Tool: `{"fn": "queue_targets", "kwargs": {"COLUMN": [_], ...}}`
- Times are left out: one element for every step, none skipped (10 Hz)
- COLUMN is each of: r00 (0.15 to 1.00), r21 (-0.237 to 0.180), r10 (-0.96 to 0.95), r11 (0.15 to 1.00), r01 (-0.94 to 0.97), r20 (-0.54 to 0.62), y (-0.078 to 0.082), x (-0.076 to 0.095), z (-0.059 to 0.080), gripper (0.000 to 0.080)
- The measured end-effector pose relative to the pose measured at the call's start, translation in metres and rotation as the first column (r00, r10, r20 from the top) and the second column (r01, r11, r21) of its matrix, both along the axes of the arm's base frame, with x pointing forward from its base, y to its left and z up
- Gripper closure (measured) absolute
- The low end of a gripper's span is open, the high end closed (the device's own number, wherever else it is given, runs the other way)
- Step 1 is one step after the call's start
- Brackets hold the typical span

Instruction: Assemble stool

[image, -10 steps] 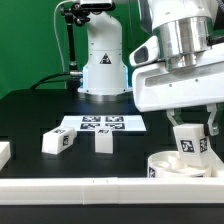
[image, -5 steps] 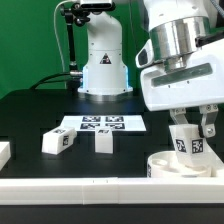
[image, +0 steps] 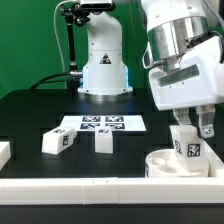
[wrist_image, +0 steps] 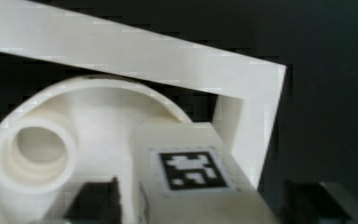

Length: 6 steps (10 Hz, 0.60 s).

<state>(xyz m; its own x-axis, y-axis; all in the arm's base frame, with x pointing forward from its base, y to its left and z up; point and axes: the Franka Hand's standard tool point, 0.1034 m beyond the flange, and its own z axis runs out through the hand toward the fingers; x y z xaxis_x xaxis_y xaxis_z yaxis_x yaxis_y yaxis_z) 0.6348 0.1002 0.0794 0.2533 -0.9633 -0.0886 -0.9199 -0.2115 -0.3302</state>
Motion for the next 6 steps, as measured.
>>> {"fn": "queue_targets", "kwargs": {"r00": [0.999, 0.996, 0.995, 0.992, 0.990, 0.990], "r21": [-0.012, -0.013, -0.016, -0.019, -0.023, -0.024], "r10": [0.046, 0.083, 0.104, 0.125, 0.142, 0.144], "r11": [0.999, 0.996, 0.994, 0.992, 0.990, 0.989], "r01": [-0.046, -0.084, -0.104, -0.124, -0.142, -0.143], "r20": [0.002, -0.008, 0.000, 0.009, 0.014, 0.010], "y": [-0.004, -0.004, -0.004, -0.005, -0.005, -0.004], "x": [0.000, -0.001, 0.001, 0.003, 0.003, 0.002], "z": [0.003, 0.007, 0.014, 0.021, 0.025, 0.022], "gripper": [0.0216, 0.0216, 0.0164, 0.0152, 0.0152, 0.0151]}}
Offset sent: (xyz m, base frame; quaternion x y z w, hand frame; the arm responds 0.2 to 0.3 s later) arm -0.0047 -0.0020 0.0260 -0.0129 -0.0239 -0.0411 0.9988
